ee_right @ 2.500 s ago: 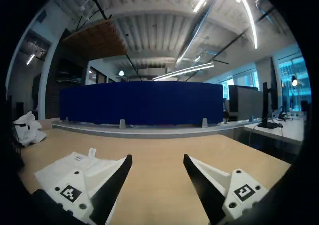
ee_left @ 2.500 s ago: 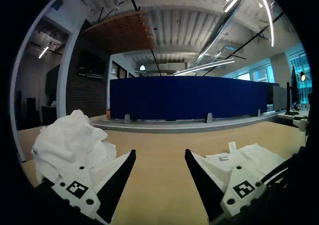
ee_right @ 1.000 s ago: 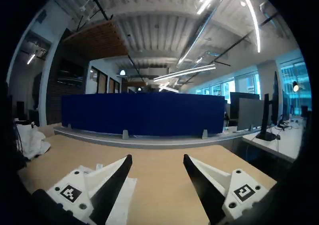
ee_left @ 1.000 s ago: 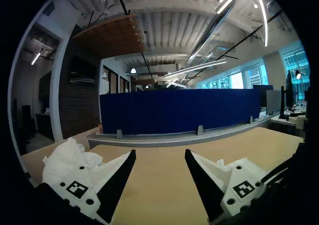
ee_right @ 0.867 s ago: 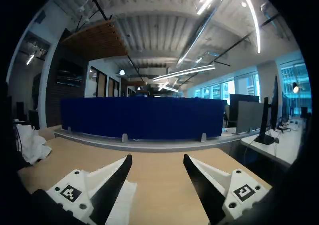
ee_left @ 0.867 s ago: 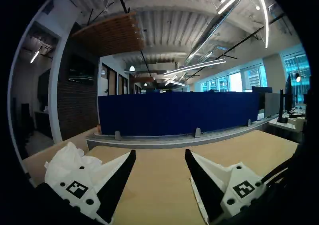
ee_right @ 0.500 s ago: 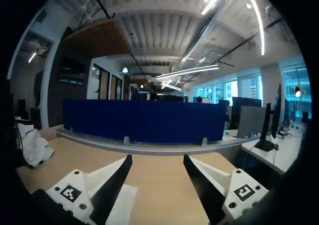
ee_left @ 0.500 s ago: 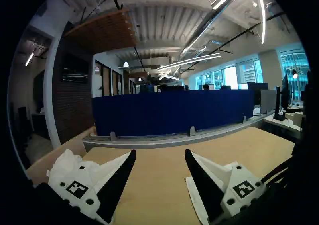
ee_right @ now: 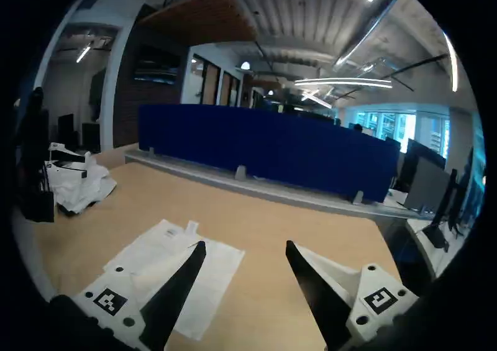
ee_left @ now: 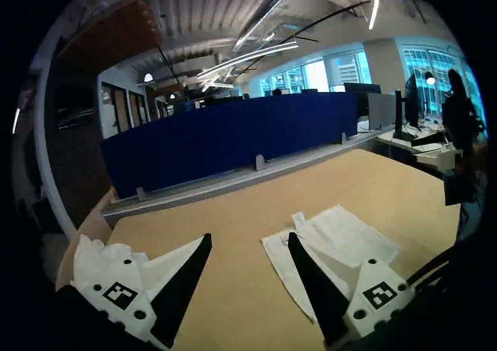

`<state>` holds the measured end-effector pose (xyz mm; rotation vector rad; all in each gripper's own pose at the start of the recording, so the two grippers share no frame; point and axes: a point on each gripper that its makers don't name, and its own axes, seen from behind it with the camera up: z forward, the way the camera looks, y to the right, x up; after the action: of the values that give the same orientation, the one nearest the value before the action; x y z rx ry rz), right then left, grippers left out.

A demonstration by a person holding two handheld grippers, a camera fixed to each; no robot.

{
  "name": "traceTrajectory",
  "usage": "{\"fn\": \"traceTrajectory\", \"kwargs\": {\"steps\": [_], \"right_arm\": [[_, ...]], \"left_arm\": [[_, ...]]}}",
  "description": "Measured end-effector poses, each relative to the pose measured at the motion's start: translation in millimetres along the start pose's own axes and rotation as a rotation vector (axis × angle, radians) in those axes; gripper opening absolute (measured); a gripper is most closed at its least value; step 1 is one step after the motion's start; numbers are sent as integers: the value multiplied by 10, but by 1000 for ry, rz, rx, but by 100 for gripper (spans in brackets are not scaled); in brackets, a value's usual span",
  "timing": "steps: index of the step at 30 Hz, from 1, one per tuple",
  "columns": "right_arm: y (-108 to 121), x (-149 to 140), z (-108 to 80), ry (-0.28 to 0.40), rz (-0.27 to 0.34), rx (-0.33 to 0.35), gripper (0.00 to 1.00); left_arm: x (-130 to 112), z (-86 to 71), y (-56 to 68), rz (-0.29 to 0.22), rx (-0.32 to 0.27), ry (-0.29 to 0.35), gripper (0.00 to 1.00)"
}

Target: Fold towel

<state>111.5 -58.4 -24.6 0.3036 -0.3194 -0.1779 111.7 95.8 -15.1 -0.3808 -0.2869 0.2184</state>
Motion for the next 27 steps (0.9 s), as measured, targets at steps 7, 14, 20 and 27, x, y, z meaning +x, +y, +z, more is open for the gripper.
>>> {"fn": "traceTrajectory", "kwargs": {"steps": [7,14,20,27], "right_arm": [[-160,-135,-8,-72,-40,89,100],[-269,-357,19,-126,-40,134,100],[-365,-702,54,-184,-39,161,100],[-448,-1155,99,-267,-27,188,100]], "left_arm": [[-55,0,232,43,-94,-45,91],[-308,41,388,71,-151,-103,91],[-646,77,559,83,-199,-164,91],[-1052,116,728,85,-236,-238,91]]}}
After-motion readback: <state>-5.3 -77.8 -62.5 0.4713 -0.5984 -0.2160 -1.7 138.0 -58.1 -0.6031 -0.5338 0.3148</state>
